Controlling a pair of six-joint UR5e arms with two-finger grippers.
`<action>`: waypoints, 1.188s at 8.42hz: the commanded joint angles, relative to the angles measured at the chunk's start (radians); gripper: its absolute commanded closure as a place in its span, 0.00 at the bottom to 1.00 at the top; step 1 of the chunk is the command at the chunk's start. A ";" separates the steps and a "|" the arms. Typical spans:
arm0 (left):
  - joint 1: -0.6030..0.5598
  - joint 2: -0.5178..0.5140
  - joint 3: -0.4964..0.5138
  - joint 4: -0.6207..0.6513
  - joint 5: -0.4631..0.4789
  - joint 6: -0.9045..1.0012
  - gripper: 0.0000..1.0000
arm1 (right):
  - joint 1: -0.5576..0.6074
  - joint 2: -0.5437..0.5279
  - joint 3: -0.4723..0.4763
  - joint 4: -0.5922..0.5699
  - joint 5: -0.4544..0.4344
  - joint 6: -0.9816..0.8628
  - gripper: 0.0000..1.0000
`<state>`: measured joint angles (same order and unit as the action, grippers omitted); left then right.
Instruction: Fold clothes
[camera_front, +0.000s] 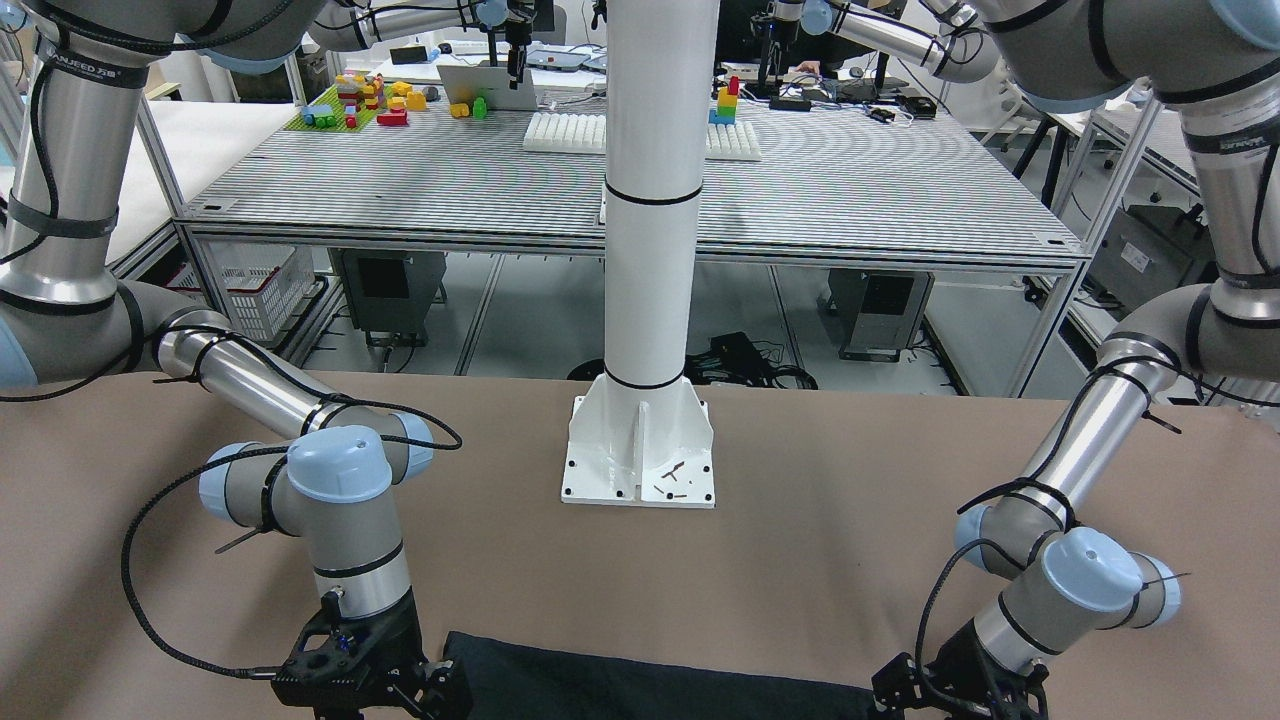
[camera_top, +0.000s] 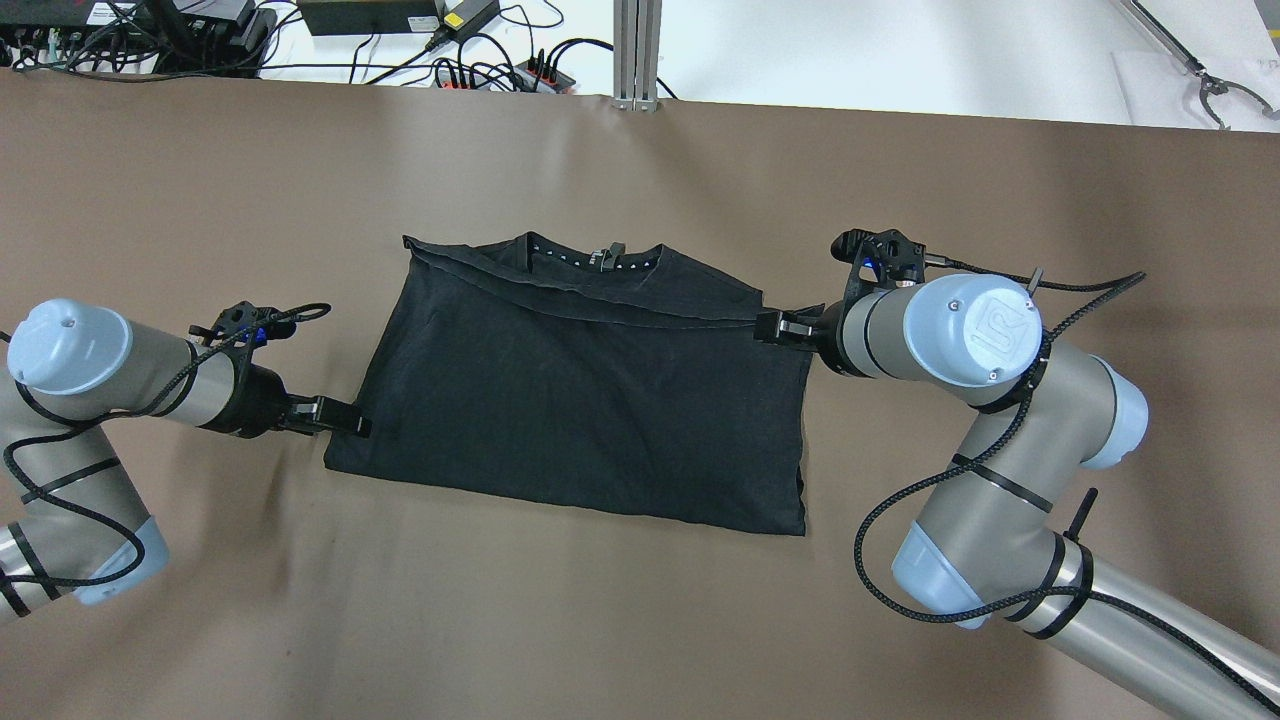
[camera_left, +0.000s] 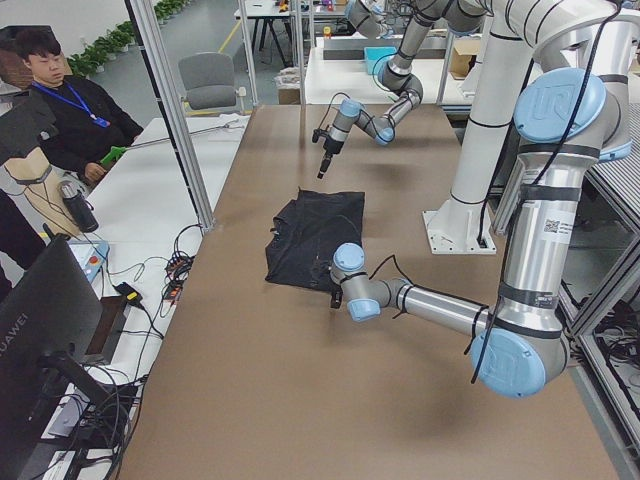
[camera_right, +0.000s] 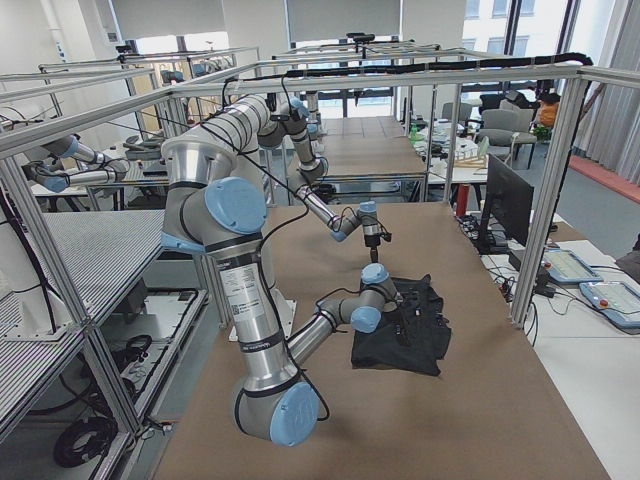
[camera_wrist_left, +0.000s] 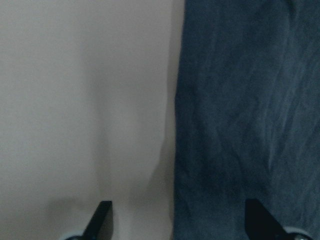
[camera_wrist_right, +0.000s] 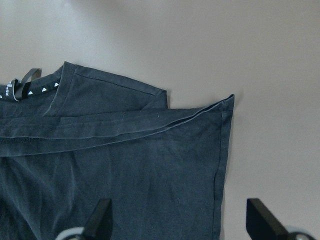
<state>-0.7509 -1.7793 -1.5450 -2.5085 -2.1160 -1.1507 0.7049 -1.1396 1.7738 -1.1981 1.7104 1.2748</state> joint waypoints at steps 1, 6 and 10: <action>0.039 -0.005 0.000 -0.006 0.014 0.002 0.36 | 0.001 0.001 -0.001 0.002 0.000 0.003 0.06; 0.004 0.006 0.000 -0.016 -0.001 0.015 1.00 | -0.001 0.001 -0.010 0.022 0.000 0.000 0.06; -0.151 -0.058 0.081 -0.003 -0.010 0.094 1.00 | -0.001 0.000 -0.011 0.023 -0.002 0.000 0.06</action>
<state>-0.8197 -1.7846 -1.5267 -2.5153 -2.1258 -1.0944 0.7041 -1.1383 1.7636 -1.1760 1.7103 1.2748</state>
